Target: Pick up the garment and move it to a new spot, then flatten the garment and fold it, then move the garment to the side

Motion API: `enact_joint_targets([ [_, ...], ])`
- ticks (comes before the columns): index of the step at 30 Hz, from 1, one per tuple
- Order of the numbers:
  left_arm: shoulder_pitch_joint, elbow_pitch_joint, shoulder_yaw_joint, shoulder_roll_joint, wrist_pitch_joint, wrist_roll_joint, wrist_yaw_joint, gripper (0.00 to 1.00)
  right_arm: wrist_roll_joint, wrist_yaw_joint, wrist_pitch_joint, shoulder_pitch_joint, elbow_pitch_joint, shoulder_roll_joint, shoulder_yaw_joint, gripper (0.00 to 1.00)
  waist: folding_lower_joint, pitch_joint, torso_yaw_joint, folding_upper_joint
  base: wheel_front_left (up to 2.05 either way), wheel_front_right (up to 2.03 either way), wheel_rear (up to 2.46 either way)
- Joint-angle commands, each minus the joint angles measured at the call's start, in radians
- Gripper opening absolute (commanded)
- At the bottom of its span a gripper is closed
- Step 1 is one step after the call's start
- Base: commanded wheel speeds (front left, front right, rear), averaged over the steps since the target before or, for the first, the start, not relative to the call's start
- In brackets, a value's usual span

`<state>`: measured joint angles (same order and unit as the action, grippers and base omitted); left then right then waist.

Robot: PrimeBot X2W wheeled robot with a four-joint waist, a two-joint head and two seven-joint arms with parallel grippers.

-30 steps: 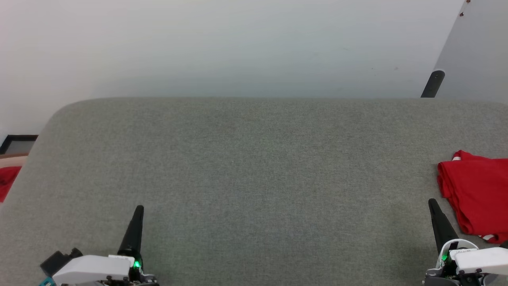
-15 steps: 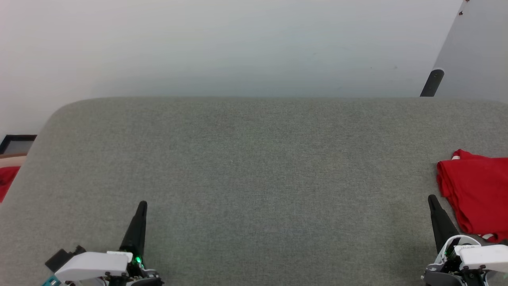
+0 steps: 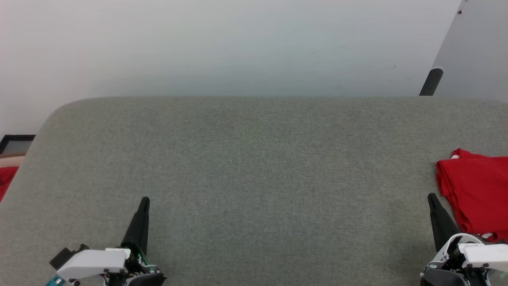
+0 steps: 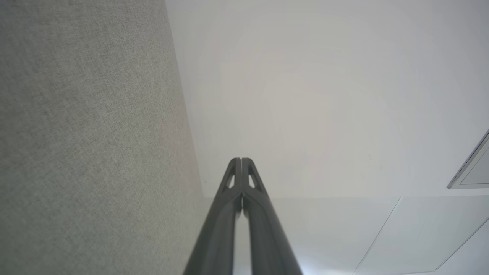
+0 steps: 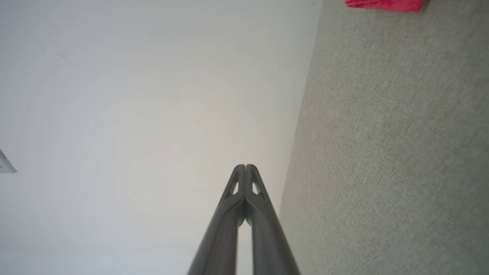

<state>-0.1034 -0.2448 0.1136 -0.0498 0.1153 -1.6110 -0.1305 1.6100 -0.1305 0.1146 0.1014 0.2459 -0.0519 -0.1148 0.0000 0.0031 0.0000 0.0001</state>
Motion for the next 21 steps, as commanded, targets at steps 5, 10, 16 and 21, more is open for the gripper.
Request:
enact_joint_targets([
  [5, -0.011, -0.001, 0.003, 0.001, 0.003, -0.002, 0.0, 0.0, 0.004, 0.0, 0.001, 0.009, 0.0, 0.003, 0.0, 0.0, 0.0, 0.0, 0.0, -0.0001, 0.0, 0.0, 0.0],
  [10, -0.011, -0.001, 0.003, 0.001, 0.003, -0.002, 0.0, 0.0, 0.004, 0.0, 0.001, 0.009, 0.0, 0.003, 0.0, 0.0, 0.0, 0.0, 0.0, -0.0001, 0.0, 0.0, 0.0],
  [16, -0.011, -0.001, 0.003, 0.001, 0.003, -0.002, 0.0, 0.0, 0.004, 0.0, 0.001, 0.009, 0.0, 0.003, 0.0, 0.0, 0.0, 0.0, 0.0, -0.0001, 0.0, 0.0, 0.0],
  [21, -0.011, -0.001, 0.003, 0.001, 0.003, -0.002, 0.0, 0.0, 0.004, 0.0, 0.001, 0.009, 0.0, 0.003, 0.0, 0.0, 0.0, 0.0, 0.0, -0.0001, 0.0, 0.0, 0.0],
])
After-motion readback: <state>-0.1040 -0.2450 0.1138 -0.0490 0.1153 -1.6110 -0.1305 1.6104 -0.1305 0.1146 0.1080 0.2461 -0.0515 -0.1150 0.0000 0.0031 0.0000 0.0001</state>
